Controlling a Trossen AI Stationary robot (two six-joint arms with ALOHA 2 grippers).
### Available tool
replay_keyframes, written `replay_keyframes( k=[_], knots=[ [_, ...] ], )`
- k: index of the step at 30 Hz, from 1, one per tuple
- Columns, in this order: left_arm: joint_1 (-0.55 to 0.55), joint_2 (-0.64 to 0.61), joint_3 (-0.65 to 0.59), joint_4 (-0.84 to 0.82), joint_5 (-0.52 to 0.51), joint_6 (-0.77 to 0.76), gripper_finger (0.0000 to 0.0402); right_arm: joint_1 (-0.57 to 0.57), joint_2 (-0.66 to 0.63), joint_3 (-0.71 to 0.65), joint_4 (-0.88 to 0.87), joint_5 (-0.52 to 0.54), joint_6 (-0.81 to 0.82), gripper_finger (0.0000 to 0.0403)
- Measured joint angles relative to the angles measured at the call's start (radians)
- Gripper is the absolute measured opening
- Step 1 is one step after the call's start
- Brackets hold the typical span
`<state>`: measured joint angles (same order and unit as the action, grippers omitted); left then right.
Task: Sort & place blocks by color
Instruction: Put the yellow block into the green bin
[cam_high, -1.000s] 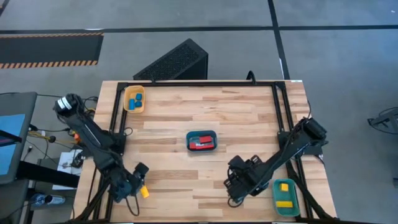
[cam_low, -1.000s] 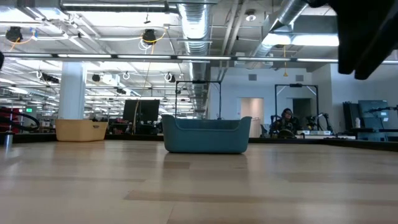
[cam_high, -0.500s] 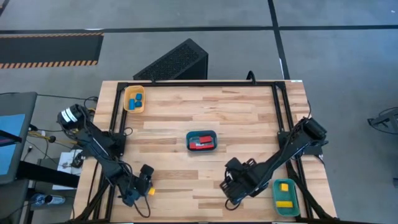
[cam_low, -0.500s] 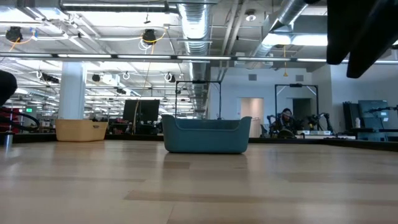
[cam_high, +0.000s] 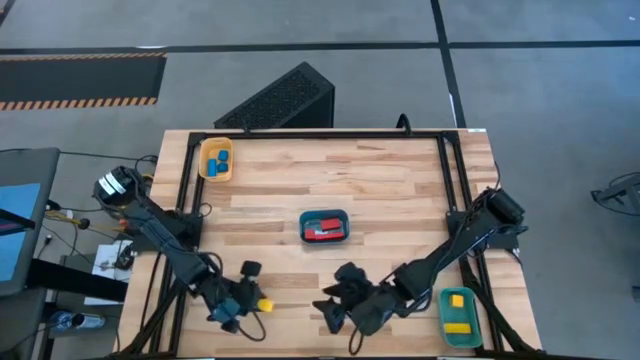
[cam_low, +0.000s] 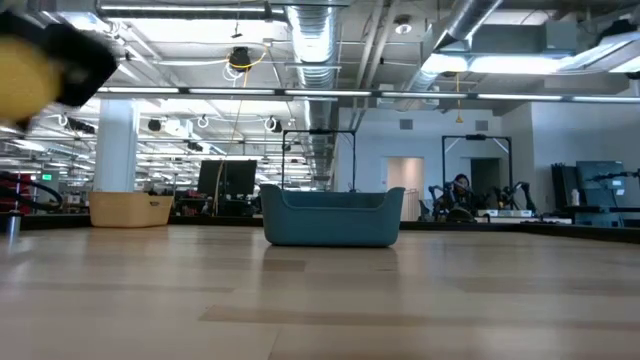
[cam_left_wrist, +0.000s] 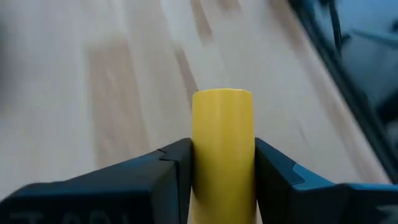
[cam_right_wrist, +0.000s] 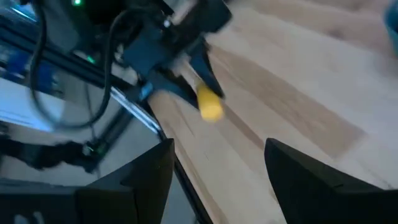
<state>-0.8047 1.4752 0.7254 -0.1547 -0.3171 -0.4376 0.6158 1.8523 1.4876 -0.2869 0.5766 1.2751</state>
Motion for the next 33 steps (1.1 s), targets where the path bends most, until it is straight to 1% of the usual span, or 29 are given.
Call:
replay_keyframes(
  k=[3,6,9,13,18,21,25,30,33],
  knots=[
    [0.048,-0.009,0.096,-0.003,-0.074,0.078,0.0097,-0.021,0.000,0.000,0.084,0.000,-0.051,0.0270],
    [0.093,-0.016,0.196,-0.007,-0.123,0.142,0.0108,-0.037,0.000,0.000,0.154,-0.023,-0.079,0.0270],
    [0.131,-0.015,0.277,-0.041,-0.166,0.150,0.0111,-0.047,0.000,0.000,0.167,-0.044,-0.075,0.0270],
    [0.162,-0.015,0.345,-0.069,-0.206,0.201,0.0102,-0.049,0.001,0.000,0.166,-0.038,-0.073,0.0270],
    [0.181,-0.015,0.383,-0.061,-0.210,0.318,0.0106,-0.047,0.001,0.000,0.183,-0.026,-0.072,0.0270],
    [0.188,-0.015,0.389,-0.065,-0.188,0.374,0.0110,-0.048,0.001,0.000,0.203,0.003,-0.072,0.0270],
    [0.190,-0.015,0.389,-0.066,-0.177,0.369,0.0106,-0.048,0.001,0.000,0.213,0.056,-0.071,0.0270],
    [0.190,-0.015,0.389,-0.066,-0.177,0.366,0.0107,-0.057,0.001,0.000,0.213,0.054,-0.039,0.0270],
    [0.190,-0.015,0.389,-0.066,-0.178,0.365,0.0107,-0.069,0.001,0.000,0.213,0.044,-0.048,0.0267]
  ],
)
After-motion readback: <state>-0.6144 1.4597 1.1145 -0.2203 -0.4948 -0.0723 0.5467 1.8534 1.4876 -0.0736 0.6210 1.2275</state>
